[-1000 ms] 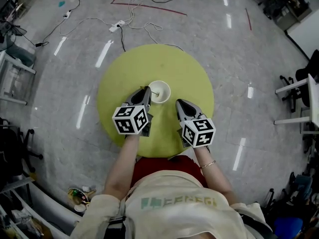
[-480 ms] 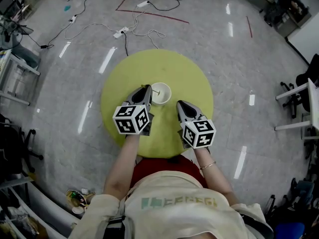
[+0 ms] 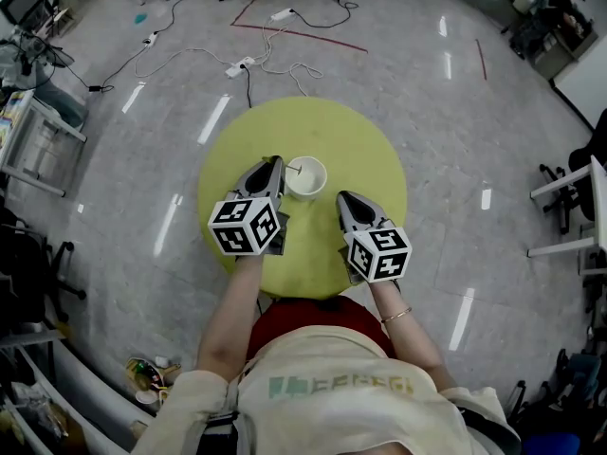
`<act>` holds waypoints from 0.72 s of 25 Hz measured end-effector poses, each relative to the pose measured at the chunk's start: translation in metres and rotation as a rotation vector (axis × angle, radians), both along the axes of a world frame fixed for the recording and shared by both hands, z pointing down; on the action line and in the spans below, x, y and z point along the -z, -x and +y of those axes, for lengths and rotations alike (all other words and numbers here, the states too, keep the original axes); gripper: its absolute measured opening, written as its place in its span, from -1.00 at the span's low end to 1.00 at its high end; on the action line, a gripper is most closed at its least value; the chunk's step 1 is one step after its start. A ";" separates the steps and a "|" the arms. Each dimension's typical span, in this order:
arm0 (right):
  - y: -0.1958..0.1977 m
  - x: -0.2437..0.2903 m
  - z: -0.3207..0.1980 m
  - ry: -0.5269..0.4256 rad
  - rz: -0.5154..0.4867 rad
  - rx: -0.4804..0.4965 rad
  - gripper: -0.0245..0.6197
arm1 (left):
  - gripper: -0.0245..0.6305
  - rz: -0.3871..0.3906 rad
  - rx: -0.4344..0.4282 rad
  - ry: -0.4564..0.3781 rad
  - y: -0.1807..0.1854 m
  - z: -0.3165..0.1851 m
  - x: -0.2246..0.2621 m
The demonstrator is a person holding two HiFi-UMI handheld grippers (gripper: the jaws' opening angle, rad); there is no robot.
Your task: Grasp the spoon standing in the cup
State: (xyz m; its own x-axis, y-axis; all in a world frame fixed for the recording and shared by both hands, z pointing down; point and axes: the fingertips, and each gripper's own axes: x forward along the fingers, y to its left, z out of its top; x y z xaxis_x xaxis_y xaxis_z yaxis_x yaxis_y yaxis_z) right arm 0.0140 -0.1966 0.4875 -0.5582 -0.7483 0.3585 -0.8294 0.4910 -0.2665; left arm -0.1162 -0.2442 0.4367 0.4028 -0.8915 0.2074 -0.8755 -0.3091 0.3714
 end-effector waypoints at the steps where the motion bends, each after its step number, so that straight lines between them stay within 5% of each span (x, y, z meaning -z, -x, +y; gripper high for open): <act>1: -0.002 0.000 0.001 -0.001 0.000 0.003 -0.80 | -0.85 0.000 0.009 -0.008 0.001 0.001 0.003; 18: -0.001 0.016 0.010 -0.033 -0.015 0.076 -0.80 | -0.85 -0.006 0.130 -0.072 0.021 0.026 0.036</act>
State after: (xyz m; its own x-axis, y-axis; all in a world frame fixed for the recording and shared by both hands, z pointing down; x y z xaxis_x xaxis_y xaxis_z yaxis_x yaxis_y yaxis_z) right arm 0.0148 -0.1867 0.4714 -0.6186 -0.7150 0.3257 -0.7857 0.5608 -0.2612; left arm -0.1373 -0.2185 0.4003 0.2821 -0.9486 0.1433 -0.9121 -0.2189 0.3467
